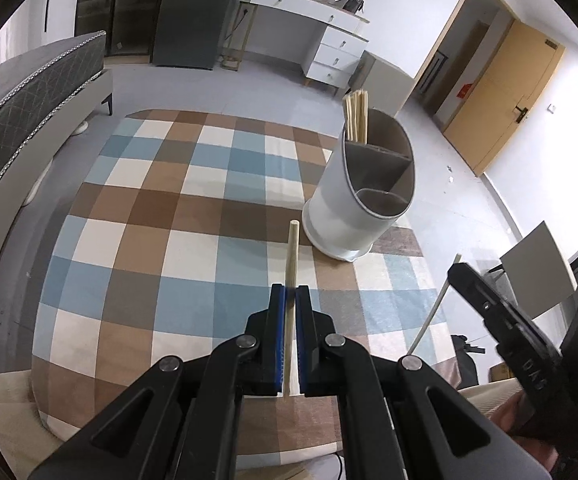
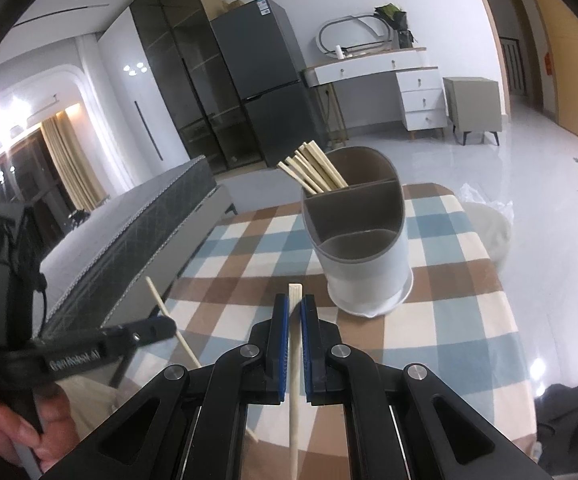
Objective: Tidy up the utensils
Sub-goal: 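Lift both chopsticks and carry them over the utensil holder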
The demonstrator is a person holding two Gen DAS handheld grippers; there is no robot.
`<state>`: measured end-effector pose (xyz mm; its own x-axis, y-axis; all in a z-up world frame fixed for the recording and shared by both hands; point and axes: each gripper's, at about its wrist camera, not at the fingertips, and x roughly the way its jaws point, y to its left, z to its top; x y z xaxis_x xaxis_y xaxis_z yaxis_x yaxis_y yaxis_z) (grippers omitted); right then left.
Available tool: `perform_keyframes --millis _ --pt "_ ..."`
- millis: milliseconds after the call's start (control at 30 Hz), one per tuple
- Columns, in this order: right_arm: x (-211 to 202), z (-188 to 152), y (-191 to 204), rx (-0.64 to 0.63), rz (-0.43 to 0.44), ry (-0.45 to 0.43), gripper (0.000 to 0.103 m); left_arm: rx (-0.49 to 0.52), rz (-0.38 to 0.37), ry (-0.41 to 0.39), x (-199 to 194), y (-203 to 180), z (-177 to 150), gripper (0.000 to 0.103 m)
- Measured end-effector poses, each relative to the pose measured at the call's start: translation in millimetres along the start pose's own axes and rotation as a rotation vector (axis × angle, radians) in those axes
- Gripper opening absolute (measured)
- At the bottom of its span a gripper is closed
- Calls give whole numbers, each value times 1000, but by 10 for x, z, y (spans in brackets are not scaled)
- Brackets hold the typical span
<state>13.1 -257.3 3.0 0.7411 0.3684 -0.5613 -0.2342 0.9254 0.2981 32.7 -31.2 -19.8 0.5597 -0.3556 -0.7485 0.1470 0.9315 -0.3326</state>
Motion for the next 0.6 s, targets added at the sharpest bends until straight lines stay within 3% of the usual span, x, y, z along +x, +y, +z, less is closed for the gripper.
perform_keyframes --millis 233,600 --pt "-76 134 43 -32 -24 -41 5 -9 -69 -53 -174 -31 166 0" --pt "-328 801 -19 -103 -62 -164 5 -42 -199 -119 -356 -243 629 0"
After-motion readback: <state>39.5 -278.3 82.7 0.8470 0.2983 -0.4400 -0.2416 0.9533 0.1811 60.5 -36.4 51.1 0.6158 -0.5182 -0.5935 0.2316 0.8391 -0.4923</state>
